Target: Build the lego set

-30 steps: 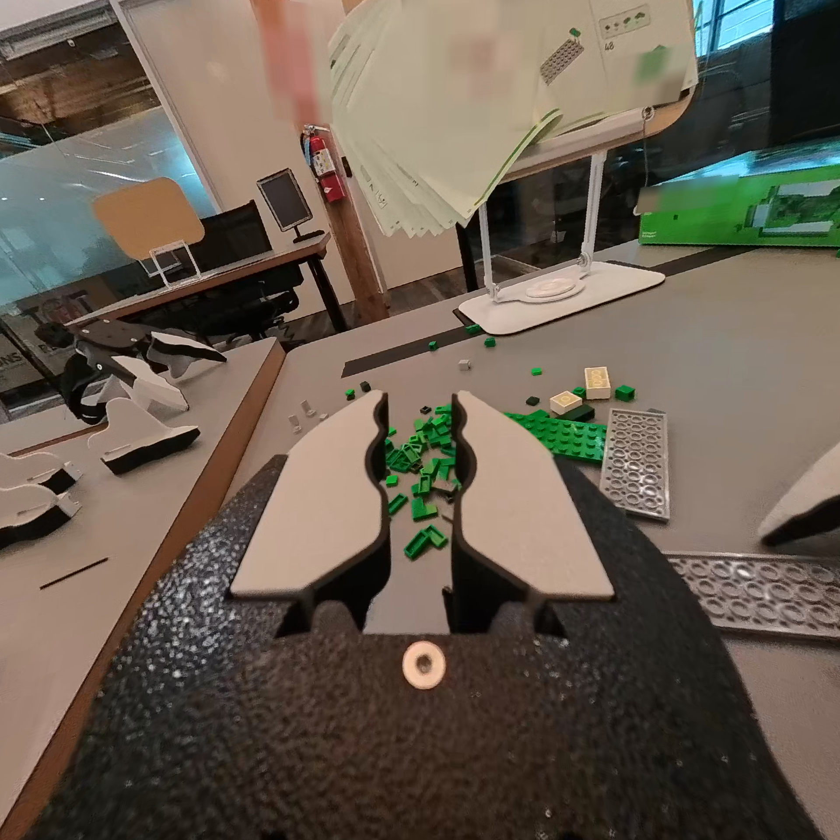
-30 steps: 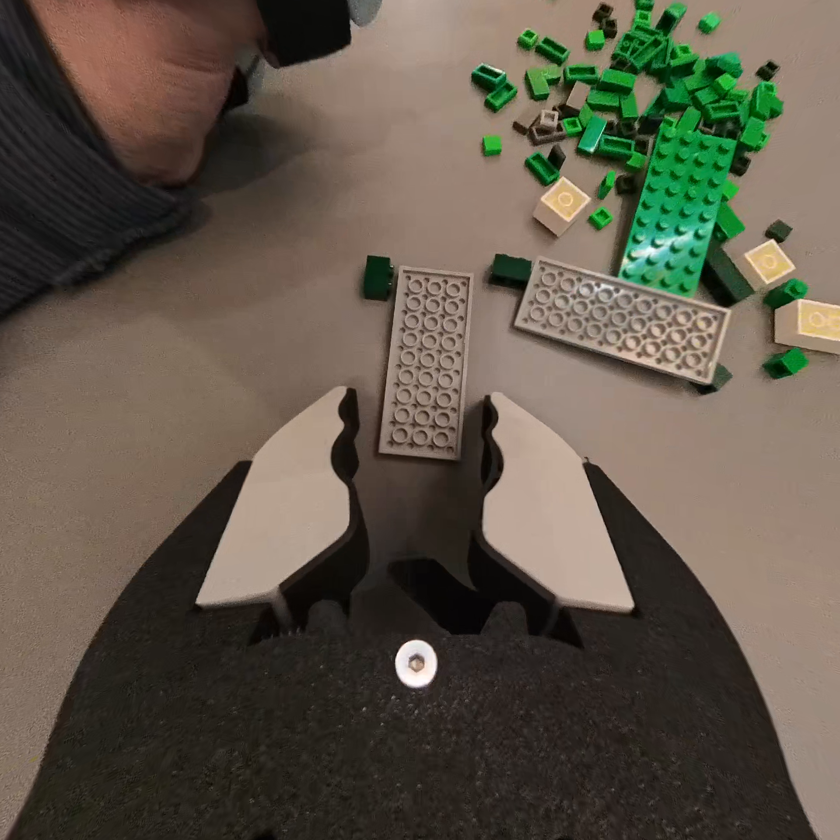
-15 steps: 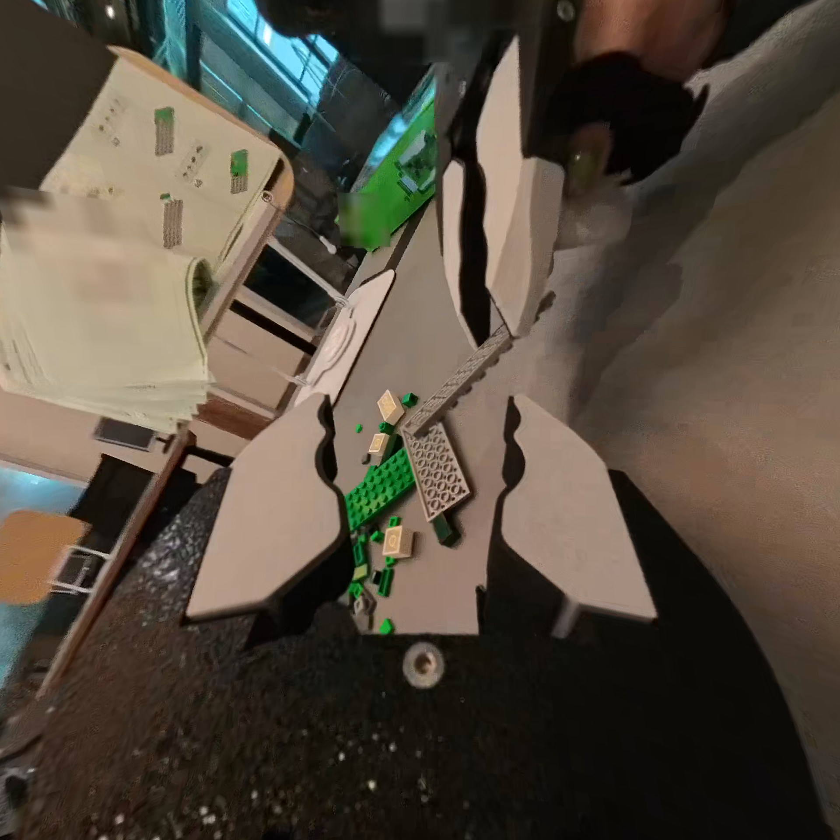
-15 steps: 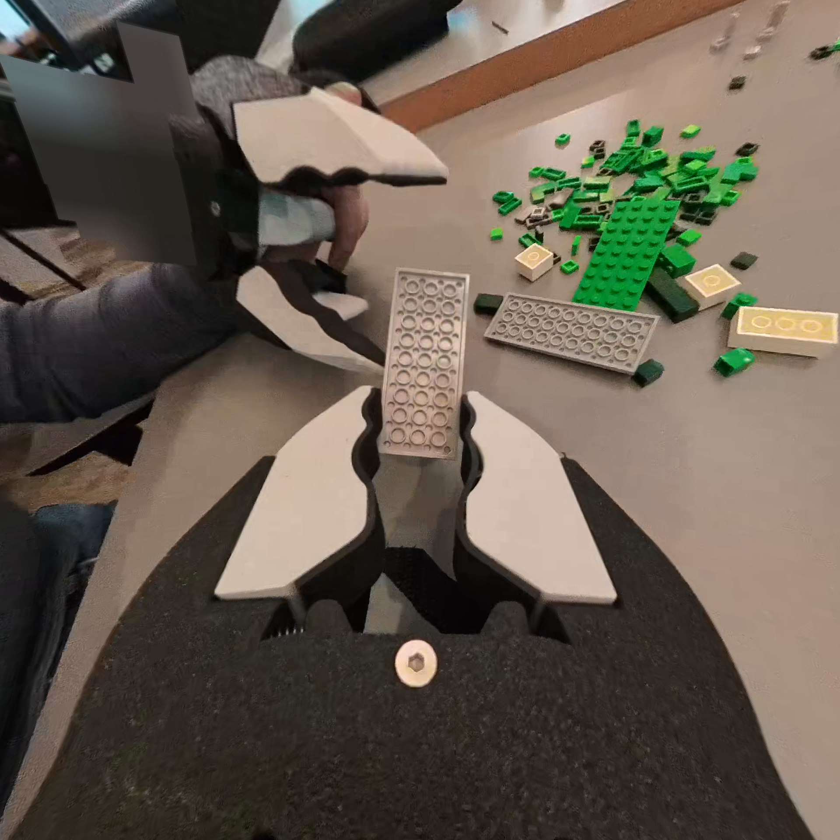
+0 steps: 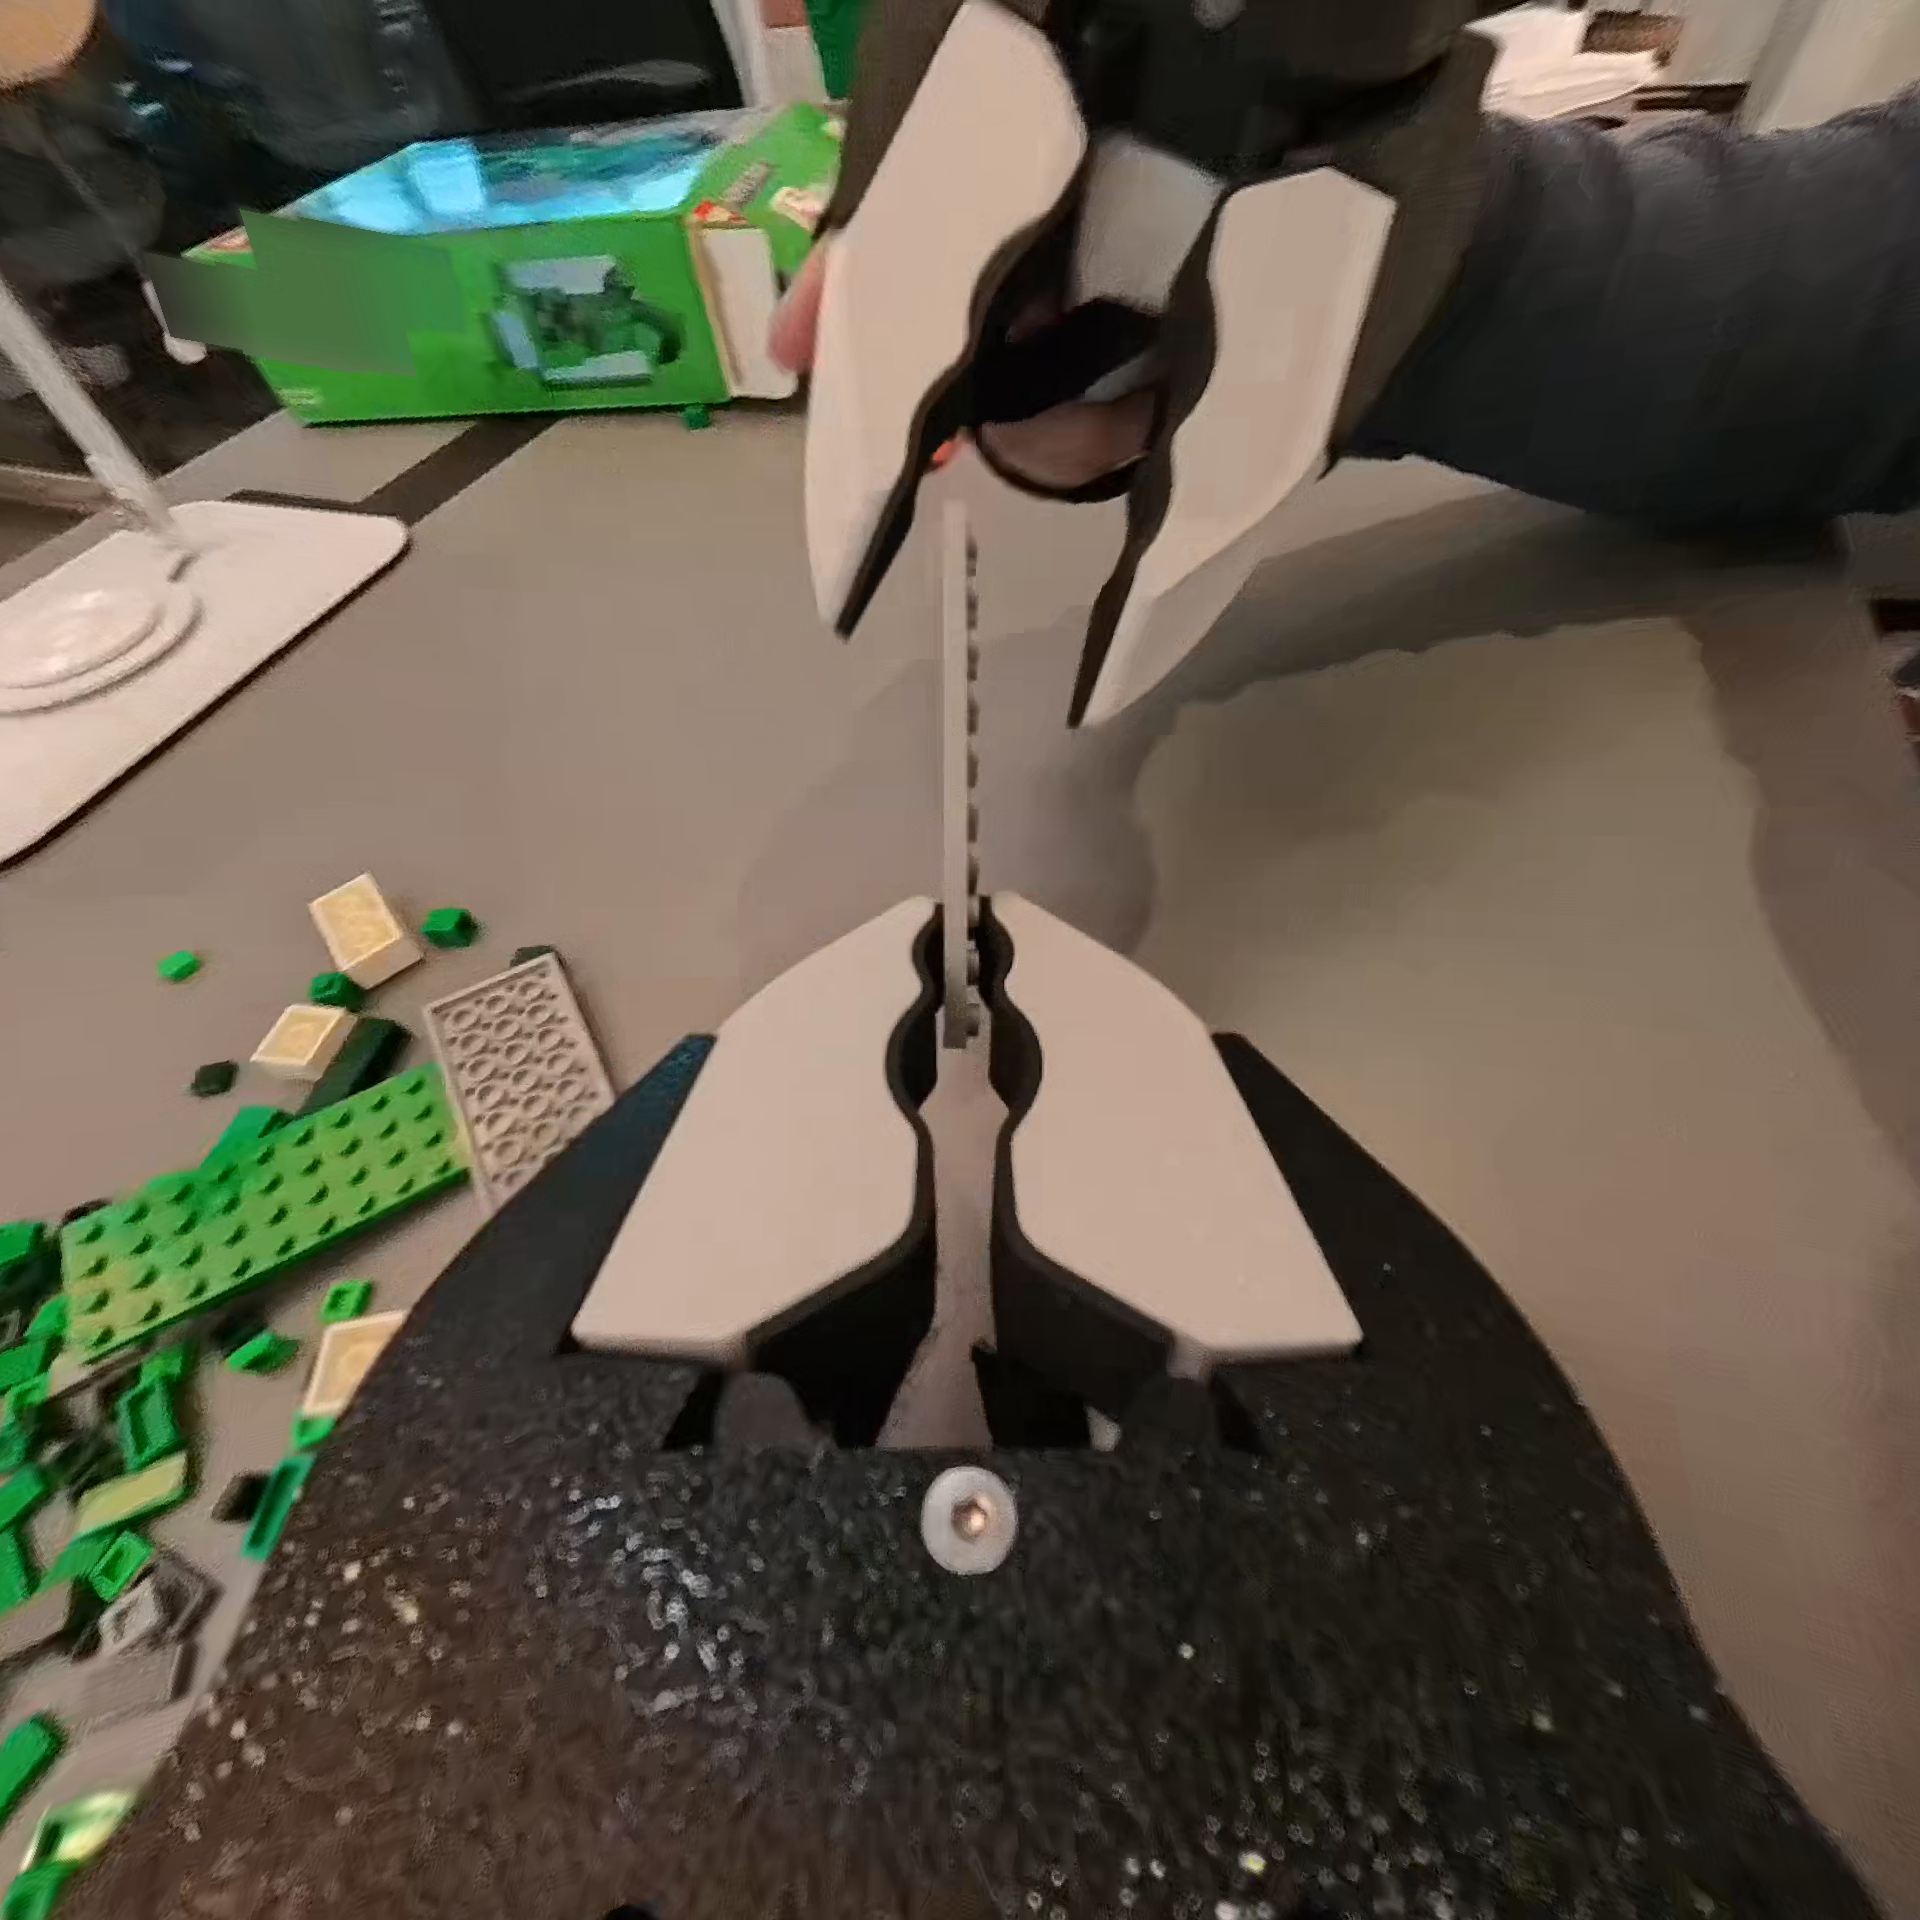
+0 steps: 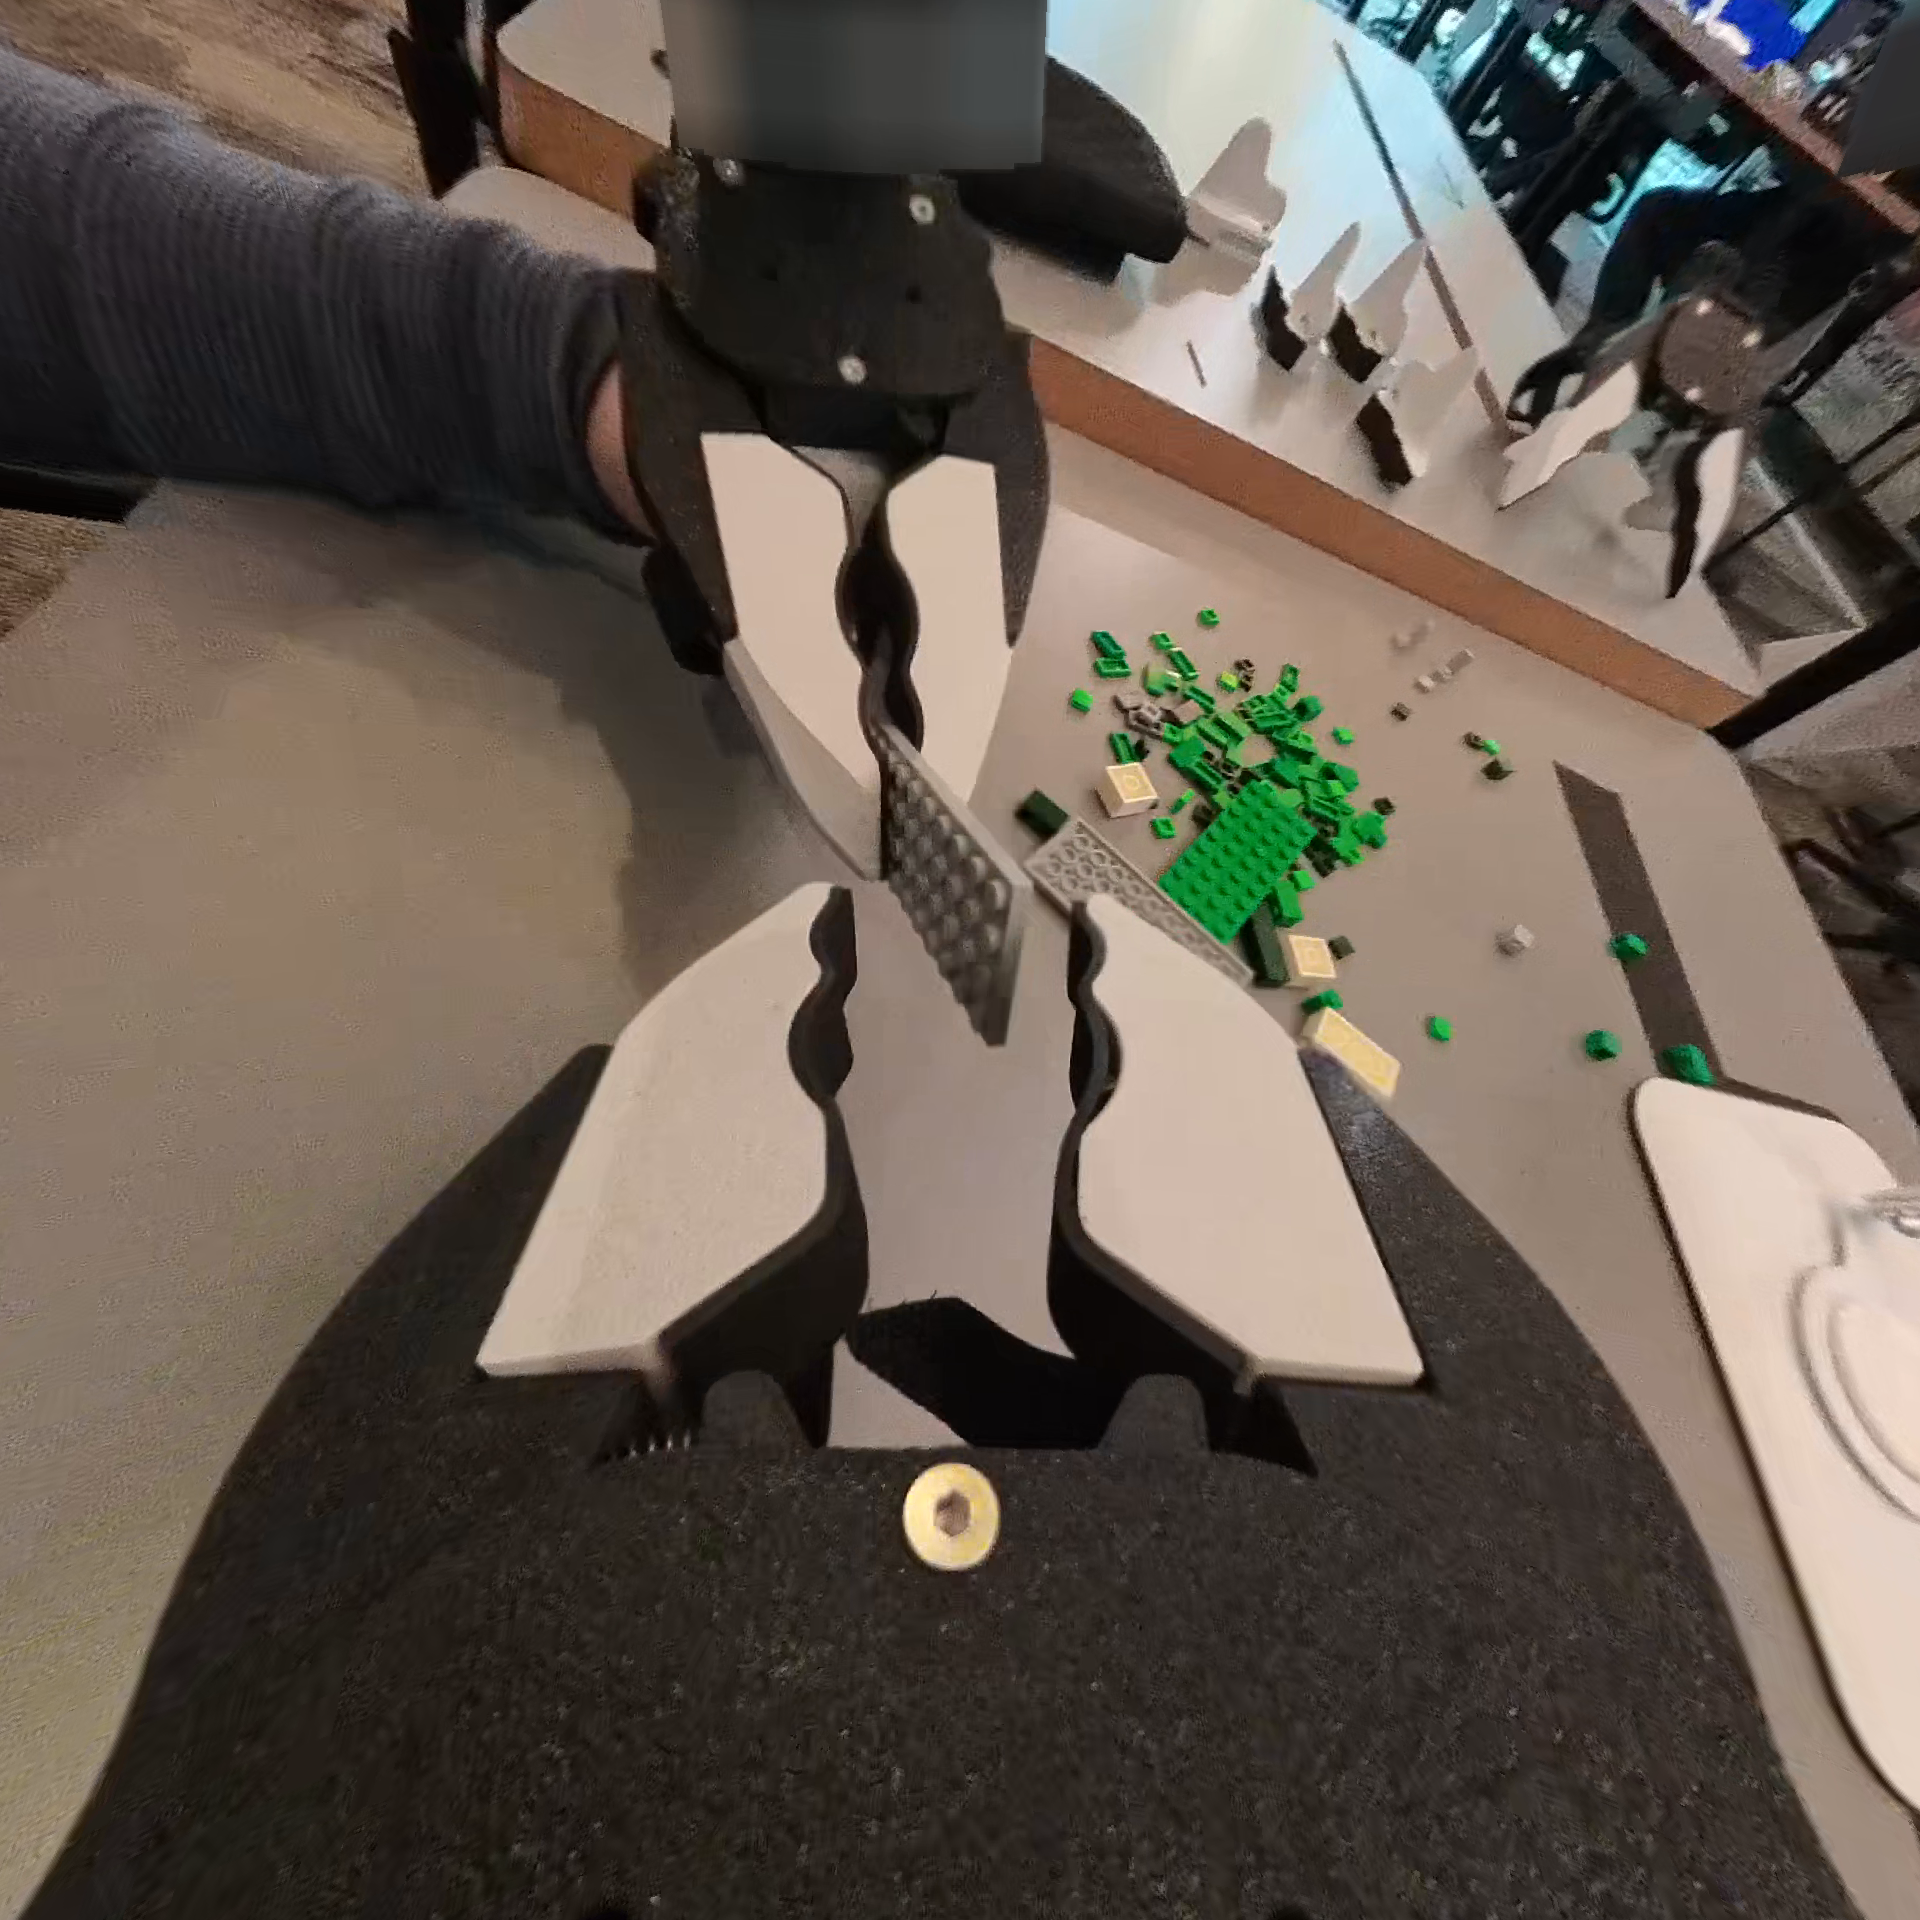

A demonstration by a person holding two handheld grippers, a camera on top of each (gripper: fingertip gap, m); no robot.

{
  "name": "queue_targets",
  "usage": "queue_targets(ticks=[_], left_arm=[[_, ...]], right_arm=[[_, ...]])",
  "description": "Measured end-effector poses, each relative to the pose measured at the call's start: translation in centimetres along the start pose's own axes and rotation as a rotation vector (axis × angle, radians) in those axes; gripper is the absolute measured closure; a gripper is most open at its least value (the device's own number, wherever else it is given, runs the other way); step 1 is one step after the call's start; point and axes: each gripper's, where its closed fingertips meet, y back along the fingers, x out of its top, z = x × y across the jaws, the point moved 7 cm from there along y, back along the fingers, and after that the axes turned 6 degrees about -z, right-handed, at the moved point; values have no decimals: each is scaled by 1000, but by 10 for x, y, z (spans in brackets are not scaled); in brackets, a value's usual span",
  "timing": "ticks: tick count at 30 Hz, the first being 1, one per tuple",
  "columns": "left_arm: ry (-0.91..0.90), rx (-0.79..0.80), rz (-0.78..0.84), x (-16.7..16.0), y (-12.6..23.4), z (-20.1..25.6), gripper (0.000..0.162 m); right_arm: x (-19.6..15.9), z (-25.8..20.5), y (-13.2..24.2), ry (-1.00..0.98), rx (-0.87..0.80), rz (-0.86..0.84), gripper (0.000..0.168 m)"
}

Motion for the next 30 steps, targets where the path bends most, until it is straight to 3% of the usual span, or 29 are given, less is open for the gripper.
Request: queue_targets(ticks=[3,5,7,8,11,14,17,19,22,25,30], left_arm=[[-35,1,5,2,-4,4,158],[-54,126,54,4,-1,-2,152],[-109,264,120,10,3,-6,114],[-176,340,116,11,4,-5,108],[-521,599,37,8,0,2,115],[-642,649,-60,4,-10,6,126],[-492,530,-54,9,-13,6,127],[-354,412,-69,15,-17,6,127],[-132,148,-214,19,-39,2,127],[-33,-67,-341,20,-65,0,127],[-41,-109,-474,22,-95,-10,127]], right_arm=[[-1,-2,-6,-62,92,-6,160],[-3,4,-7,-183,110,-14,162],[-3,14,-7,-354,125,20,164],[-4,18,-8,-424,150,32,164],[-8,23,-9,-610,297,66,164],[-17,27,-10,-720,370,84,164],[-22,30,-7,-720,326,95,157],[-27,36,1,-621,135,80,126],[-45,32,14,-434,-159,23,106],[-67,21,26,-330,-370,7,111],[-89,18,44,-340,-461,-21,114]])
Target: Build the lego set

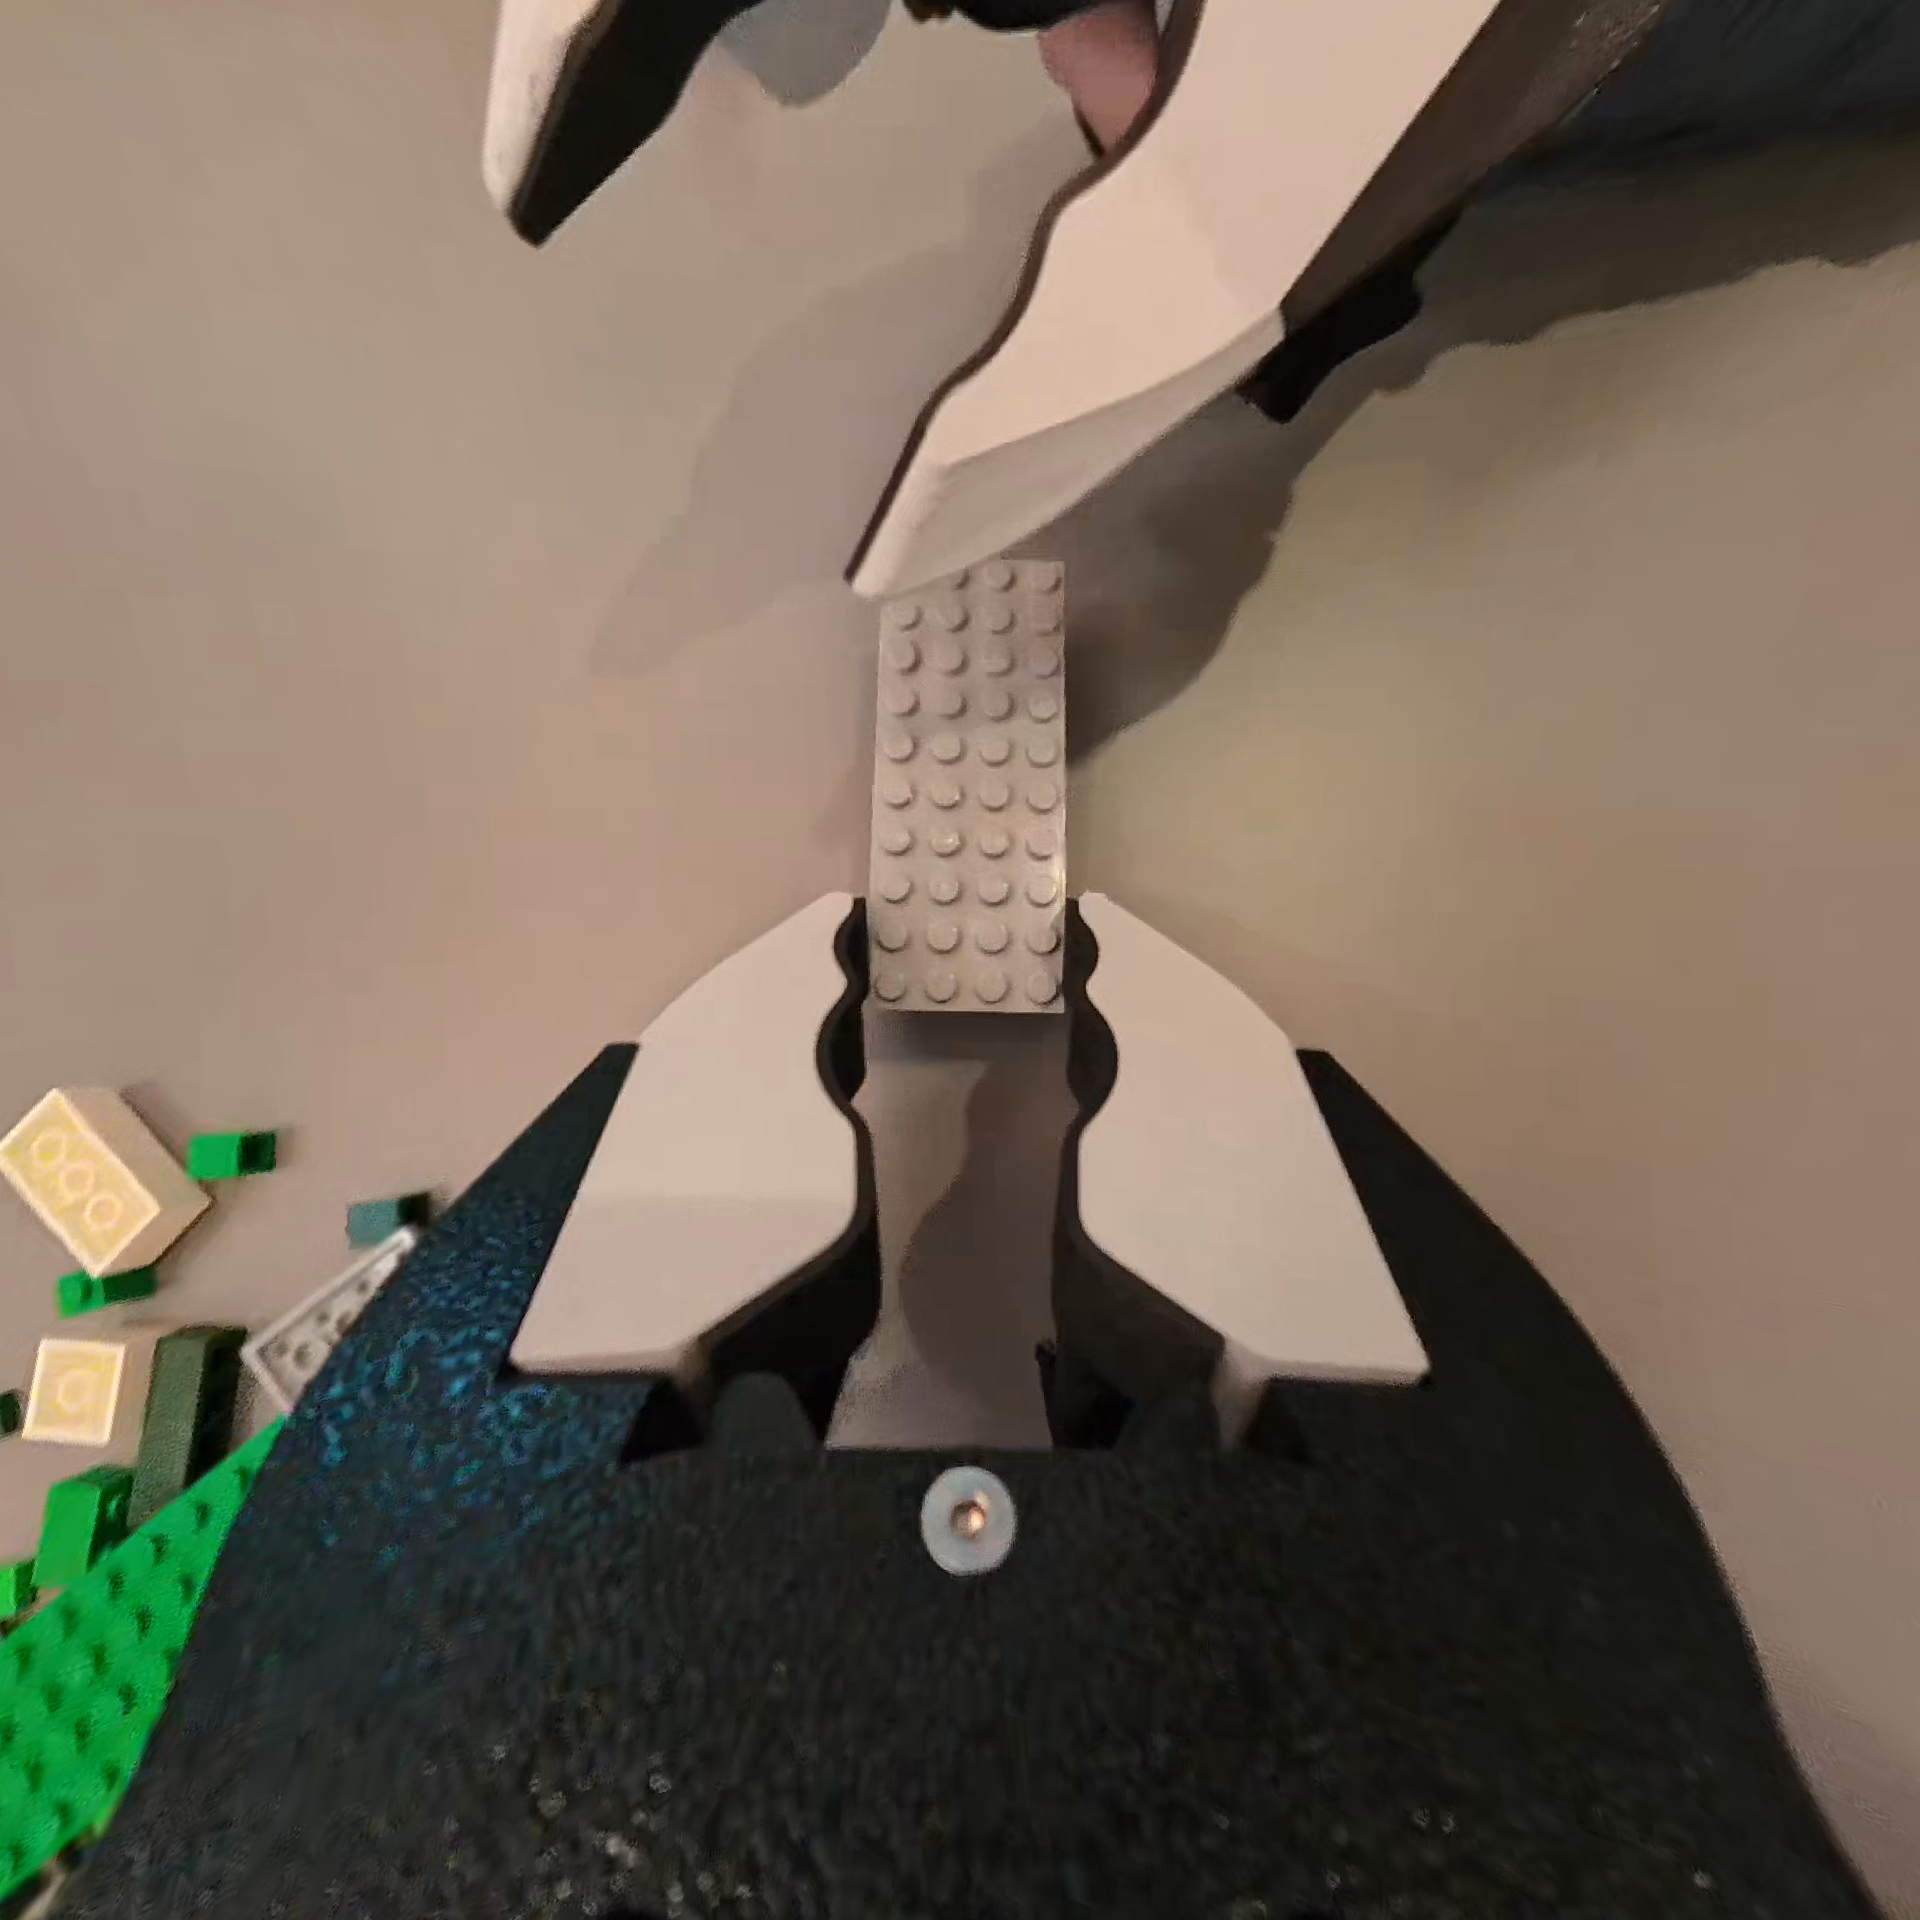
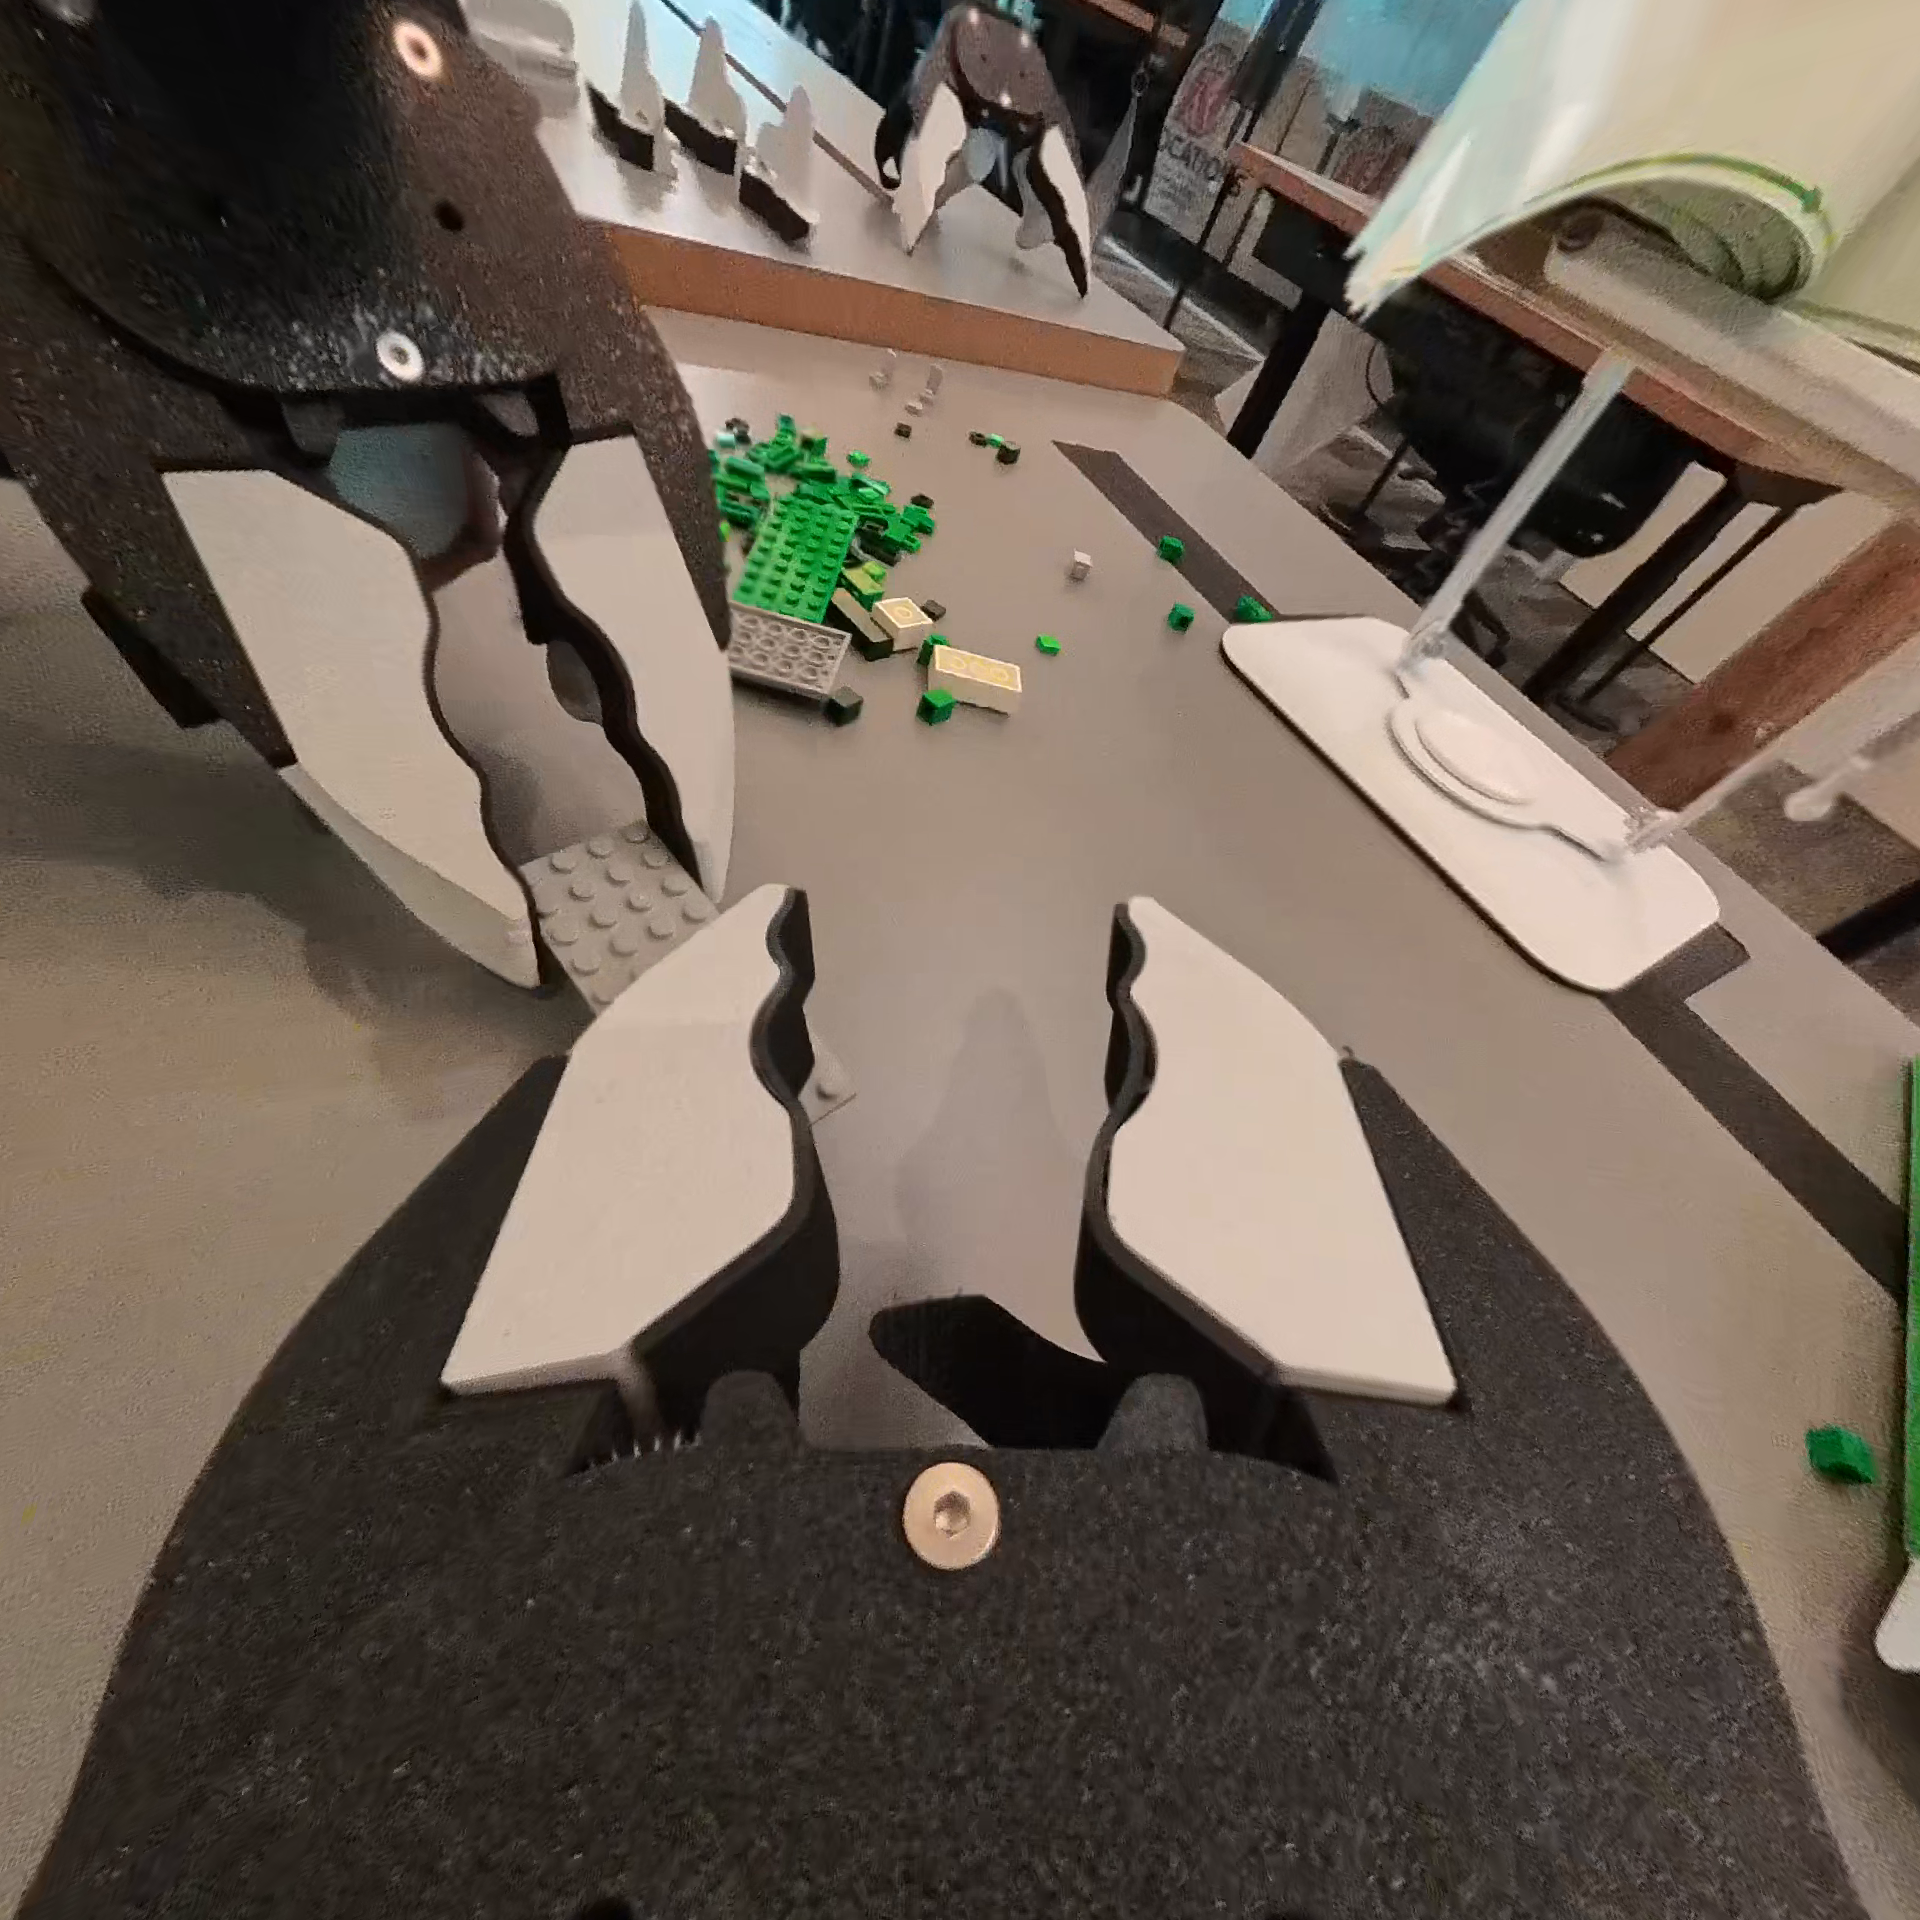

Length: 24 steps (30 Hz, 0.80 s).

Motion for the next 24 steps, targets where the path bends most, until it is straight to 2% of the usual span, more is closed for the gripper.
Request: queue_targets(ticks=[3,7,11,16,21,24], left_arm=[[1,-22,-18,5,-9,-4,126],[5,-31,-11,5,-13,-5,124],[30,-33,38,5,-12,-5,106],[37,86,147,-7,8,-10,100],[157,350,341,-33,41,-32,109],[421,613,385,-62,62,-55,134]], right_arm=[[-7,7,5,-71,-28,29,131],[-8,12,7,-66,-60,50,168],[-6,7,7,-21,-25,89,168],[-6,5,11,-15,39,150,168],[-7,9,16,-5,102,231,168],[-6,12,16,-25,88,250,168]])
